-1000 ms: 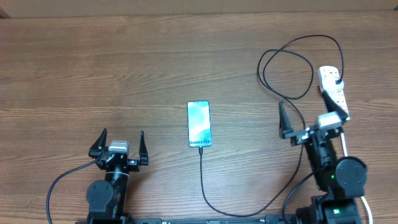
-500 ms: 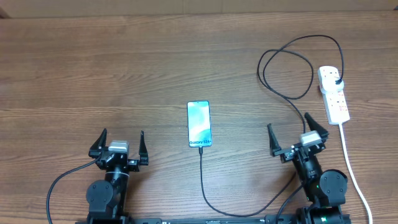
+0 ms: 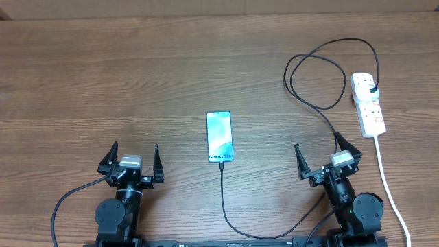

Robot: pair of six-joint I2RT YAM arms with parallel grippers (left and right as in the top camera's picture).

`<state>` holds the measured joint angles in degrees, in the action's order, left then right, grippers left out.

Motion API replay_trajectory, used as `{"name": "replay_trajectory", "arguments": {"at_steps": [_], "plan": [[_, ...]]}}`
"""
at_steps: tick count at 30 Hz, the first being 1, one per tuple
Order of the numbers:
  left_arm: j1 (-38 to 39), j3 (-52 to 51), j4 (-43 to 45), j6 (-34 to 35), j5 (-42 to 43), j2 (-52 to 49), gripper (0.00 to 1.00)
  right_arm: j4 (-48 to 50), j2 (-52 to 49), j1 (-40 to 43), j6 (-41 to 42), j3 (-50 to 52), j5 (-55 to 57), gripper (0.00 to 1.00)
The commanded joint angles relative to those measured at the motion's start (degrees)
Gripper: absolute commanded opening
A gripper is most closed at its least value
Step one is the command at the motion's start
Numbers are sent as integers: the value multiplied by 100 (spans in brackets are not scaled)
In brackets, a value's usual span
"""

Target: Plug charger to phone and switch on socket

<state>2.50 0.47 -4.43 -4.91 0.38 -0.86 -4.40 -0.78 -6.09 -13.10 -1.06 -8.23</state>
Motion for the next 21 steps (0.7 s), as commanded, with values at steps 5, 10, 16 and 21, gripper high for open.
{"name": "replay_trajectory", "arguments": {"at_steps": [5, 10, 16, 21], "plan": [[-20, -20, -4, -111, 4, 61, 100, 2, 66, -28, 131, 61, 59, 100], [-20, -20, -4, -109, 4, 61, 99, 4, 66, -28, 409, 61, 68, 100], [-20, -20, -4, -111, 4, 61, 100, 7, 66, -28, 863, 61, 619, 100], [-20, -20, -4, -111, 4, 61, 100, -26, 66, -28, 1141, 61, 1012, 100]]}}
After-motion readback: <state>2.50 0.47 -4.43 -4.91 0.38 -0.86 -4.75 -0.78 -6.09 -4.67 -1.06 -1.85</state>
